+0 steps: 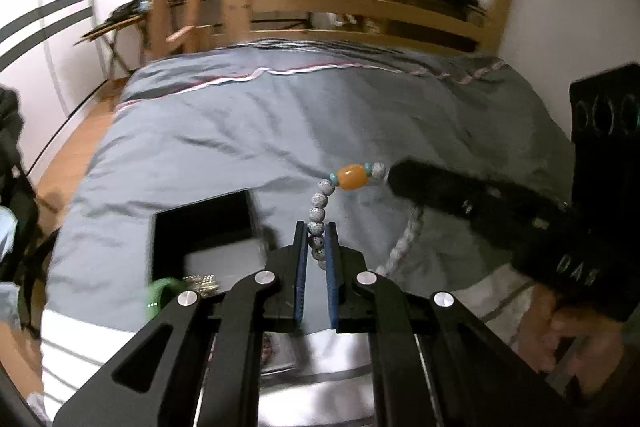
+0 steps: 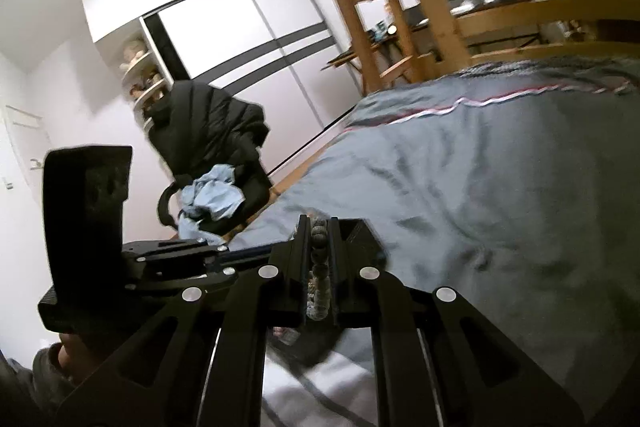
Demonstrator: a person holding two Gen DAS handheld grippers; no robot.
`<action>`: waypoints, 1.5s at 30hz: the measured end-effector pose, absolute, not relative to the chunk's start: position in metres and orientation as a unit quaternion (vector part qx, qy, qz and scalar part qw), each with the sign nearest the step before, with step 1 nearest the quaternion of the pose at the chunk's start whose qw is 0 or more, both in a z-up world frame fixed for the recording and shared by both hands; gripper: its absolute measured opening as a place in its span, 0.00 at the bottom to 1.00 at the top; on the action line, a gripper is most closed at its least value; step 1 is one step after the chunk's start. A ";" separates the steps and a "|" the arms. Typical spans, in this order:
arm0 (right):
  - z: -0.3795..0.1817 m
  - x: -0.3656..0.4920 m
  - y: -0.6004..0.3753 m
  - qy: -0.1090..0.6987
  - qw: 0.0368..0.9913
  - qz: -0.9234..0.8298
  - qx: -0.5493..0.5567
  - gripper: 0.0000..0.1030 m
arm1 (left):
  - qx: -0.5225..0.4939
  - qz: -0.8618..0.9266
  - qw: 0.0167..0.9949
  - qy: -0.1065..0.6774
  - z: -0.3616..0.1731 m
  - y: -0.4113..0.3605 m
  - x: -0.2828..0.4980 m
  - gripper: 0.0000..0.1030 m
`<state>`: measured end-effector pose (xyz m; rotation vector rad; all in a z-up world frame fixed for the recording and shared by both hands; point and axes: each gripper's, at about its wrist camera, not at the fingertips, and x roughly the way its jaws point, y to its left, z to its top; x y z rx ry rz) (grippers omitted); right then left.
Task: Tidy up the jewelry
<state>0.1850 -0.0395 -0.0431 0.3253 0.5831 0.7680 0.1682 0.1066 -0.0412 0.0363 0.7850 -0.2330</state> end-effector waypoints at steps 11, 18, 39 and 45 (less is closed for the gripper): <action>-0.079 0.202 0.050 0.348 0.851 0.377 0.109 0.10 | -0.034 -0.039 0.907 0.418 -0.067 0.180 0.169 0.07; -0.084 0.195 0.060 0.362 0.864 0.341 0.082 0.66 | -0.067 0.005 0.907 0.415 -0.065 0.203 0.162 0.42; -0.008 0.113 0.047 0.380 0.892 0.244 -0.005 0.96 | -0.034 0.056 0.922 0.381 -0.018 0.218 0.058 0.89; 0.004 0.087 0.045 0.384 0.893 0.235 -0.026 0.96 | -0.019 0.053 0.923 0.380 -0.010 0.208 0.042 0.89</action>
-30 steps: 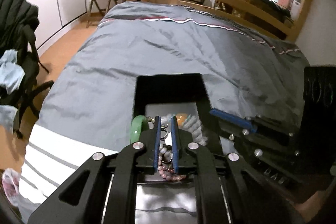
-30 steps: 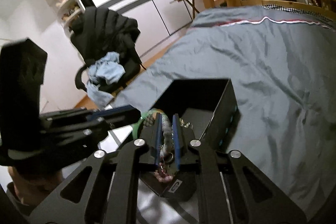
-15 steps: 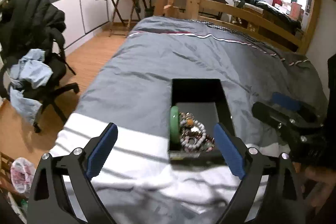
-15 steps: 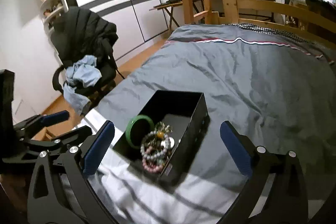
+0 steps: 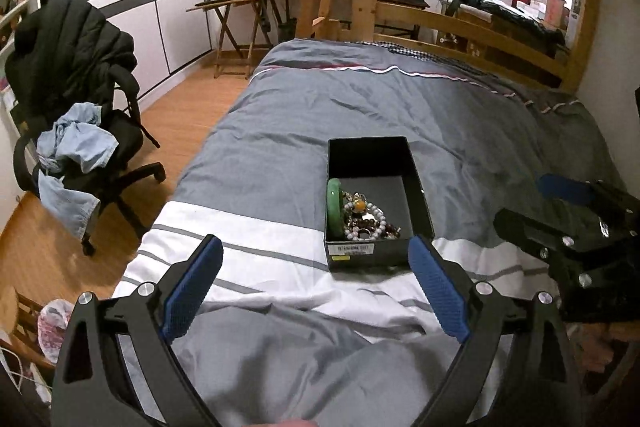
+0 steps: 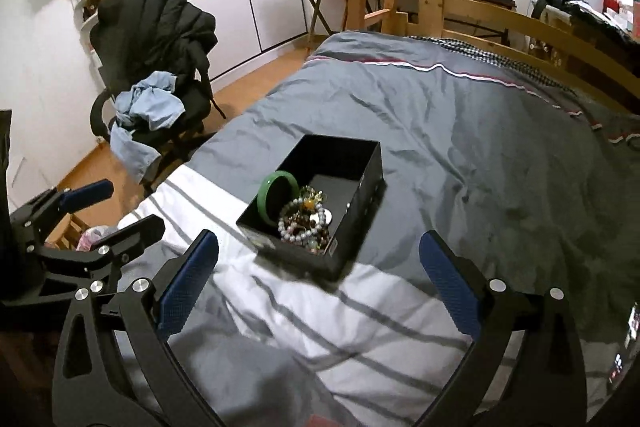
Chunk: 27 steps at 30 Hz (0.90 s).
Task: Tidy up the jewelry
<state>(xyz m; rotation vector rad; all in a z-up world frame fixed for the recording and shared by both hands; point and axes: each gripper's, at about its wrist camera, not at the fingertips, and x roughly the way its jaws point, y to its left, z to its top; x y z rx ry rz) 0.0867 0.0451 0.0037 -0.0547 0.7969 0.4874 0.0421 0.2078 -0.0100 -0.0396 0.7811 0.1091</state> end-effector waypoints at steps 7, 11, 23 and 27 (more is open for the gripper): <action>0.006 0.067 0.048 0.390 0.889 0.235 -0.044 0.96 | -0.016 0.063 0.920 0.388 -0.011 0.205 0.037 0.89; 0.006 0.063 0.044 0.397 0.887 0.231 -0.043 0.96 | -0.016 0.066 0.917 0.393 -0.013 0.204 0.035 0.89; 0.013 0.060 0.034 0.388 0.893 0.226 -0.031 0.96 | -0.002 0.067 0.914 0.399 -0.015 0.195 0.034 0.89; 0.013 0.061 0.033 0.389 0.893 0.225 -0.029 0.96 | -0.004 0.064 0.913 0.403 -0.016 0.195 0.035 0.89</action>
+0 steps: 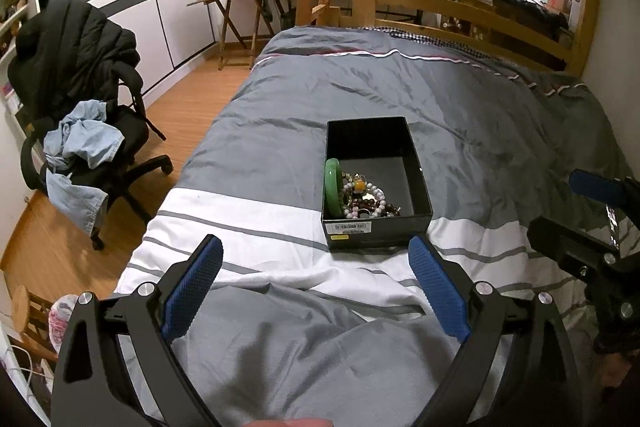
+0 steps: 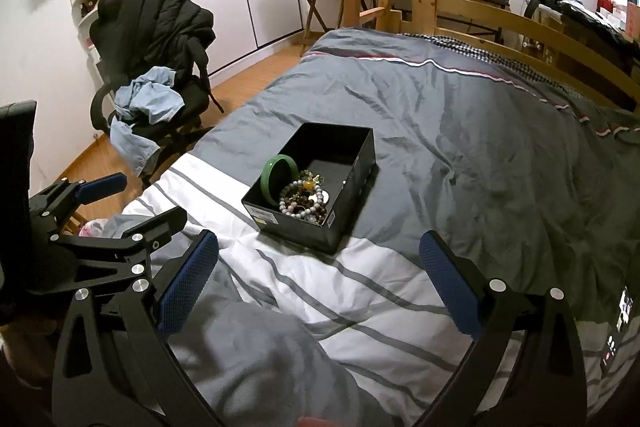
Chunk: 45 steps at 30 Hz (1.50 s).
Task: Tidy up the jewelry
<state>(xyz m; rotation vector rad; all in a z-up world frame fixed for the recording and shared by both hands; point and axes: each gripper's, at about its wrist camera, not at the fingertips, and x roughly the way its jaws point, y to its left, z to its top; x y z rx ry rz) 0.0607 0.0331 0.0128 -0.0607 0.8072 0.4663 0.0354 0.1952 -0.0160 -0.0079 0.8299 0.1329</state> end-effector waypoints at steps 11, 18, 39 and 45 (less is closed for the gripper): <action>0.014 0.060 0.032 0.386 0.895 0.220 -0.027 0.96 | -0.002 0.062 0.912 0.405 -0.016 0.194 0.037 0.89; 0.012 0.058 0.031 0.385 0.897 0.217 -0.029 0.96 | 0.002 0.061 0.910 0.411 -0.021 0.192 0.037 0.89; 0.012 0.057 0.031 0.383 0.897 0.217 -0.031 0.96 | 0.008 0.058 0.910 0.409 -0.019 0.191 0.036 0.89; 0.013 0.057 0.025 0.380 0.899 0.216 -0.035 0.96 | 0.006 0.057 0.910 0.410 -0.019 0.192 0.036 0.89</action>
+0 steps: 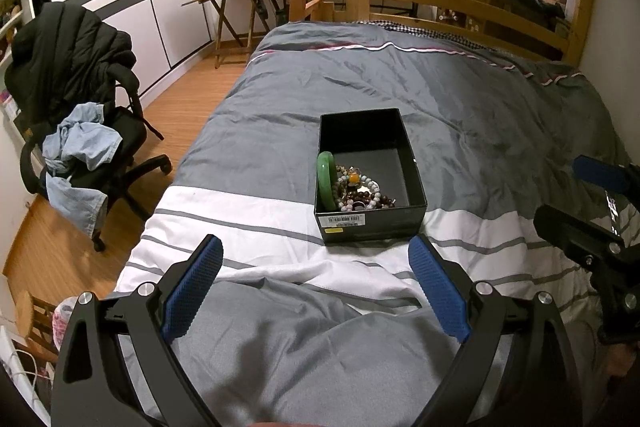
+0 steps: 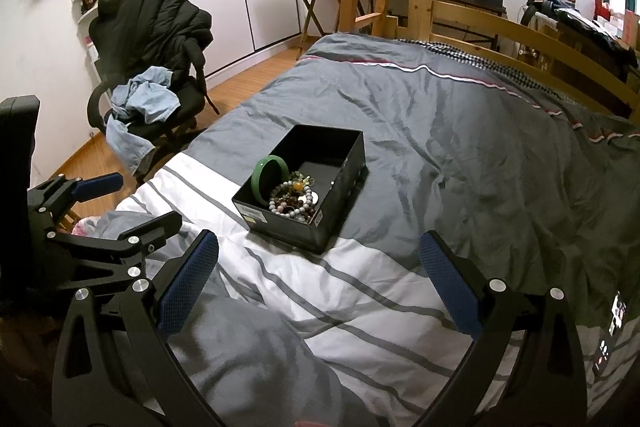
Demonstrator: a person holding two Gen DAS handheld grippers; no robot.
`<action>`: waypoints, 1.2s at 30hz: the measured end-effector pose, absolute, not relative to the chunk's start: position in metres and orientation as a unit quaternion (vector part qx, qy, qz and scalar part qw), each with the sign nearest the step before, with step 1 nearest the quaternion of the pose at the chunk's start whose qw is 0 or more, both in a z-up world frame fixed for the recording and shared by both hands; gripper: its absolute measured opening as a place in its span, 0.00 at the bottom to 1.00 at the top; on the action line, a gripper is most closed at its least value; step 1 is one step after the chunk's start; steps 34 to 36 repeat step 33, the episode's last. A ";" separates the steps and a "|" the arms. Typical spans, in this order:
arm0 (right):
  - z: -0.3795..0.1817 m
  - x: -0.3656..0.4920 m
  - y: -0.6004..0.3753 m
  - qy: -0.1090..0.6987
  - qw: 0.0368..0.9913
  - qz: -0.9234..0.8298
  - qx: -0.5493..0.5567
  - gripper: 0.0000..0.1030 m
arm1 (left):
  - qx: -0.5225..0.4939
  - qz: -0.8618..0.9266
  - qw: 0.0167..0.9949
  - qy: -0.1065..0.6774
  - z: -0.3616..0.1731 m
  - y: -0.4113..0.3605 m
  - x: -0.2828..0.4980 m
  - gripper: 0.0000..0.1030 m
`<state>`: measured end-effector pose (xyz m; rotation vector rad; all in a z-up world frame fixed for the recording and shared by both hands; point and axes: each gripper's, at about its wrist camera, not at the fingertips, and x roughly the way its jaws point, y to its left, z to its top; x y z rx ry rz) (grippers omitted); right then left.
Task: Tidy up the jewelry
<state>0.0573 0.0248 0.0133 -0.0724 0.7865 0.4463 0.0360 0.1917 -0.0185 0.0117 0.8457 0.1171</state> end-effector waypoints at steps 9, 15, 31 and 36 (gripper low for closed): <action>0.014 0.061 0.013 0.380 0.900 0.212 -0.033 0.96 | 0.017 0.065 0.909 0.412 -0.020 0.190 0.033 0.89; 0.013 0.062 0.013 0.380 0.900 0.212 -0.034 0.96 | 0.018 0.067 0.908 0.413 -0.021 0.191 0.033 0.89; 0.006 0.059 0.014 0.383 0.898 0.216 -0.032 0.96 | 0.021 0.066 0.905 0.420 -0.024 0.191 0.034 0.89; 0.006 0.059 0.014 0.383 0.898 0.216 -0.032 0.96 | 0.019 0.065 0.905 0.420 -0.024 0.191 0.034 0.89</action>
